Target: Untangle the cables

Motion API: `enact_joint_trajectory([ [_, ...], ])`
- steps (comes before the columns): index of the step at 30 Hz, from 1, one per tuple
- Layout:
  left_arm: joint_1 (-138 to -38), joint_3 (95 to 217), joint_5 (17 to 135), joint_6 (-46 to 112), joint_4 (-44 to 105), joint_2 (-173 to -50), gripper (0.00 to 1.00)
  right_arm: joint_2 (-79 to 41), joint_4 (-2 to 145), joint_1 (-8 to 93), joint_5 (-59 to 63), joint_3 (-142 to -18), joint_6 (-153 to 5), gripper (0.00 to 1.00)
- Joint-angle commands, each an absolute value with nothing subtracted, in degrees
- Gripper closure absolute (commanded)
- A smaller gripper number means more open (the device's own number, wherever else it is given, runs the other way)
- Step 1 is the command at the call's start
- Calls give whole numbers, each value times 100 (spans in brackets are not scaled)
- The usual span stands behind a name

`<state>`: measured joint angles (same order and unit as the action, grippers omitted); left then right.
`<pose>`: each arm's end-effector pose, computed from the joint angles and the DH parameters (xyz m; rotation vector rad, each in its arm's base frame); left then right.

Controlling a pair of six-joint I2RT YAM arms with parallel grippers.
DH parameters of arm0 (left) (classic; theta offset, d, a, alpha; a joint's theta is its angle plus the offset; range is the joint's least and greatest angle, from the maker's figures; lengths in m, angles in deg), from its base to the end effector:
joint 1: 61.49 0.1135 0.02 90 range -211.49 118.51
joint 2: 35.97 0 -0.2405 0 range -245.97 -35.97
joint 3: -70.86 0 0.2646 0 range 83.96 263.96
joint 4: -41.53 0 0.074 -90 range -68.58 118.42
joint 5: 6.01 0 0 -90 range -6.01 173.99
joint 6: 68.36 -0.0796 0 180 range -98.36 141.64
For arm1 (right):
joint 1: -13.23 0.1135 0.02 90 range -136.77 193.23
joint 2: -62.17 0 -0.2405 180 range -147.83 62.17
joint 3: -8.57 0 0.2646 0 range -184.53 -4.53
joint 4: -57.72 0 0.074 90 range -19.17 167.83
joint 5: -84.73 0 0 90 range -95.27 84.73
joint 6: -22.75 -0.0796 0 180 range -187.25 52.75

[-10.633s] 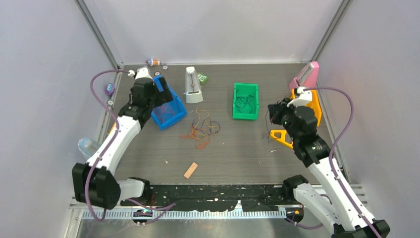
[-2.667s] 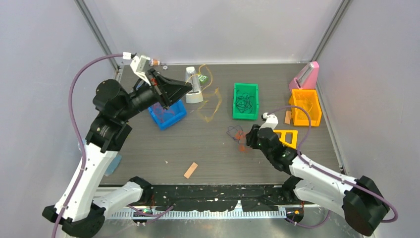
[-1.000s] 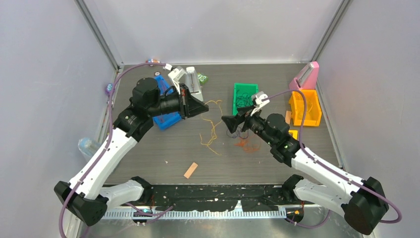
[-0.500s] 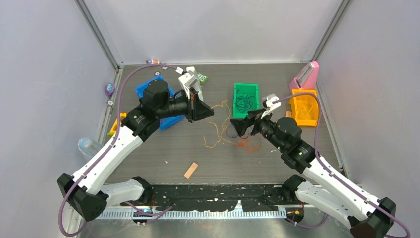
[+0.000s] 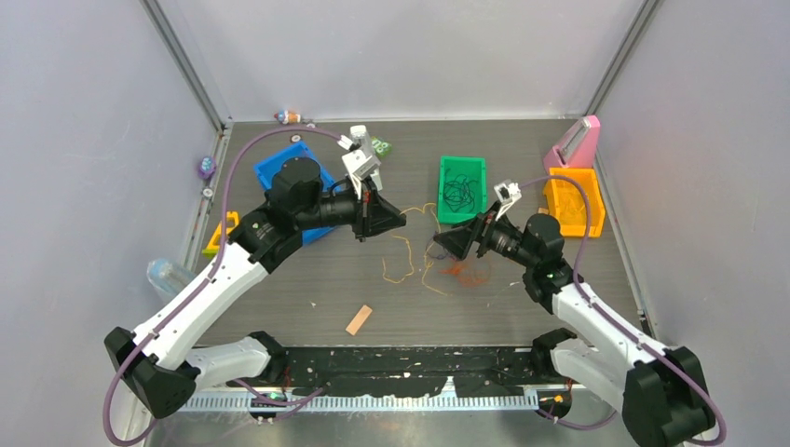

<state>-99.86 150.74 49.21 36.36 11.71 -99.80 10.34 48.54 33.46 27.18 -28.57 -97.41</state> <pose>0.2098 -0.2240 0.3693 0.8375 1.7457 -1.1861 0.2366 0.1327 0.2219 -0.3043 1.7549 1.1191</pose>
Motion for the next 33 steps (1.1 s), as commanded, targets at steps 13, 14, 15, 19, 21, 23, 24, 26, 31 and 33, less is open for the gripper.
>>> enact_joint_trajectory([
  [13, -10168, 15418, 4690, 3561, 1294, -10103, 100, 435, 2321, 3784, 3489, -2943, -10350, 5],
  [14, -10178, 15425, 4690, 3556, 1295, -10121, 100, 430, 2324, 3832, 3441, -2961, -10347, 5],
  [15, -10187, 15439, 4692, 3560, 1294, -10143, 100, 420, 2316, 3852, 3408, -2964, -10351, 5],
  [19, -10226, 15484, 4690, 3566, 1290, -10200, 100, 421, 2336, 4014, 3251, -2992, -10358, 5],
  [21, -10242, 15490, 4690, 3563, 1296, -10210, 100, 385, 2388, 4144, 3227, -3041, -10341, 5],
  [23, -10252, 15485, 4718, 3562, 1304, -10215, 100, 364, 2395, 4275, 3202, -3061, -10355, 5],
  [24, -10257, 15474, 4734, 3556, 1304, -10210, 100, 368, 2397, 4311, 3165, -3052, -10359, 5],
  [26, -10262, 15457, 4781, 3552, 1304, -10208, 100, 400, 2396, 4432, 3106, -3026, -10382, 5],
  [31, -10303, 15394, 4941, 3469, 1250, -10198, 100, 602, 2467, 4648, 2928, -2936, -10507, 4],
  [33, -10346, 15358, 5029, 3405, 1203, -10189, 100, 742, 2569, 4653, 2828, -2911, -10562, 3],
])
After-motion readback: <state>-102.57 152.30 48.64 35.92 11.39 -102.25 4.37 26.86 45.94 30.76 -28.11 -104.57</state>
